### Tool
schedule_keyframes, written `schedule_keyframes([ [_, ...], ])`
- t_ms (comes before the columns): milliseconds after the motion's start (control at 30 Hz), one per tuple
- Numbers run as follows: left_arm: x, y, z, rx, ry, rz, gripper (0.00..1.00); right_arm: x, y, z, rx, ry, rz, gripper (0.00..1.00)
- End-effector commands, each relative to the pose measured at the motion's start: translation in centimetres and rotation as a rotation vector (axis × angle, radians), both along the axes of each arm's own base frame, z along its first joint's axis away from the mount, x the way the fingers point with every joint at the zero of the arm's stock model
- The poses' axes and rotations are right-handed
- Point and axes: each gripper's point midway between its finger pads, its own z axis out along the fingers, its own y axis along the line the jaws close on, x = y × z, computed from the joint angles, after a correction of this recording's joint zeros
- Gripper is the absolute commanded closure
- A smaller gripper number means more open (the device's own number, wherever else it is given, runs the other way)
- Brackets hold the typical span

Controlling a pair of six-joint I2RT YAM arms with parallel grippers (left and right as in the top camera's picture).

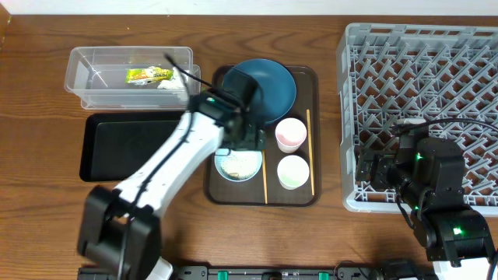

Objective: Sort waste into correct bins and load items into the dishwasher rack
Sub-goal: 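Grasp the light-blue rice bowl rim with the left gripper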

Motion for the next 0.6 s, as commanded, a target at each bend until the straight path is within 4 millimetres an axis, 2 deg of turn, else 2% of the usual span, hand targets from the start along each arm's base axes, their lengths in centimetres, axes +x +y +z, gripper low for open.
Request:
schedule_keyframes([
  [0,-1.1,-0.9,-1.8,0.032,0.049,-0.020,0.10,0.0,0.2,0.8,-0.012,-0.020,0.017,0.01],
  [200,-2.3,-2.8,-3.2,0.048,0.071,-0.076,0.12,0.0,0.2,0.8,-0.012,-0.020,0.017,0.01],
  [300,-2.5,-3.7,-3.4,0.044,0.063,-0.099,0.18,0.0,0.2,0.8,-0.012,-0.020,0.017,0.01],
  [433,-2.8,-4.2,-4.0,0.050,0.070,-0.116,0.25,0.0,0.2,0.8,-0.012,-0.019,0.017,0.01],
  [567,-3.1,-4.1,-4.9,0.066,0.094,-0.121,0.27,0.0,0.2,0.7,-0.012,-0.016,0.017,0.01],
])
